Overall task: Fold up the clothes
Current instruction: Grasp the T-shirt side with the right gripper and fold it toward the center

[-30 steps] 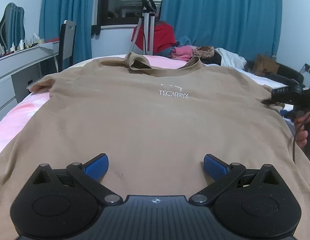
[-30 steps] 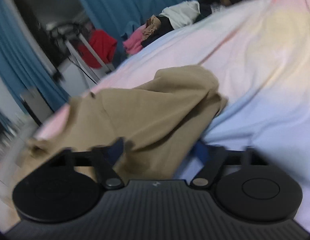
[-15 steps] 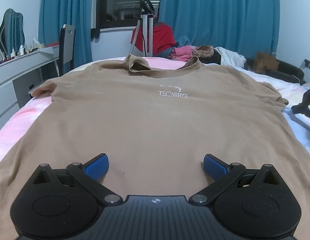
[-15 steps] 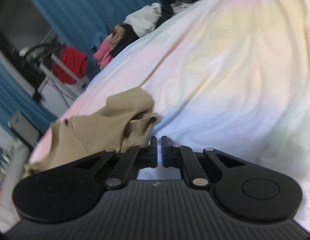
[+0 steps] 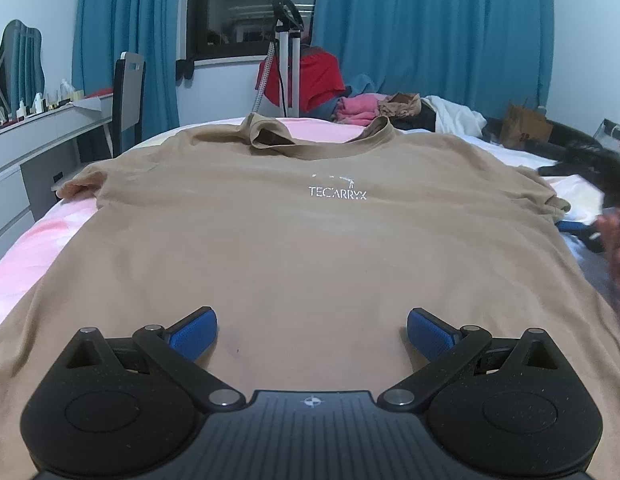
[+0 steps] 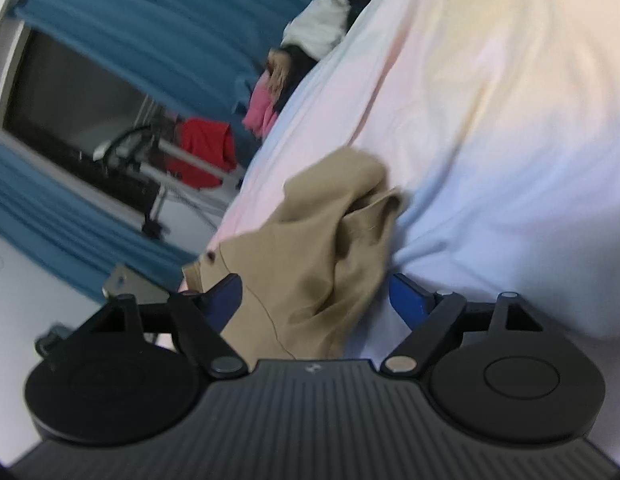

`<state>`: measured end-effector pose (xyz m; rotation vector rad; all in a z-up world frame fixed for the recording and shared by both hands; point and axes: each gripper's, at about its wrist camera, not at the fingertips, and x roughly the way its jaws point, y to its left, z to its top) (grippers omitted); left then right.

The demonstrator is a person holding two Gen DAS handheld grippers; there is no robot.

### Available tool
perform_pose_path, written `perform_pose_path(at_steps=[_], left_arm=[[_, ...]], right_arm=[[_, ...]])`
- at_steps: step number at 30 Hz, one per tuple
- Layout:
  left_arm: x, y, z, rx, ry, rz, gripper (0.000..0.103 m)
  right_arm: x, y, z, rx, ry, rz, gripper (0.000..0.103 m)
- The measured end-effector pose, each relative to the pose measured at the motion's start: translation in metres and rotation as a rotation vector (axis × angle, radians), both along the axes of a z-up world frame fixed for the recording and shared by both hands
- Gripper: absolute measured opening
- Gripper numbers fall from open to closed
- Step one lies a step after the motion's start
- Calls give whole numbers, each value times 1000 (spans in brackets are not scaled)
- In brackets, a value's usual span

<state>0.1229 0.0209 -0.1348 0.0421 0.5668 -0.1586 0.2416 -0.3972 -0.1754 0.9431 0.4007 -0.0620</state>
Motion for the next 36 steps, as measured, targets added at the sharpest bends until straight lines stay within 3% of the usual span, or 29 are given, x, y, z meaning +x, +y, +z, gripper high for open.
perform_pose_path(at_steps=[4, 6, 7, 8, 9, 11, 14, 18, 26, 31, 34, 36], left_arm=[[3, 1, -2, -15, 3, 1, 102], [7, 3, -1, -34, 3, 10, 102], [9, 4, -1, -44, 2, 15, 102], [11, 6, -1, -53, 2, 19, 102], [13, 7, -1, -63, 1, 24, 102], [16, 8, 1, -75, -6, 37, 102], [17, 13, 10, -89, -31, 61, 102], [14, 20, 29, -98, -61, 95, 102], [3, 71, 67, -213, -77, 221, 102], [3, 127, 71, -352, -78, 367, 102], [6, 152, 64, -383, -56, 451, 102], [8, 162, 60, -406, -48, 471, 102]], right_arm=[[27, 13, 0, -136, -38, 11, 83], [40, 19, 0, -204, -57, 17, 70], [47, 23, -1, -238, -66, 20, 68], [52, 28, 2, -287, -64, 21, 58], [57, 35, 6, -348, -58, 23, 38], [60, 44, 15, -429, -44, -1, 14], [64, 55, 29, -539, -24, -44, 13], [57, 81, 69, -671, -39, -101, 13], [62, 199, 145, -890, -115, -77, 13], [86, 301, 135, -932, -117, 120, 13], [113, 351, 102, -949, -33, 229, 15], [133, 369, 79, -922, 38, 364, 21]])
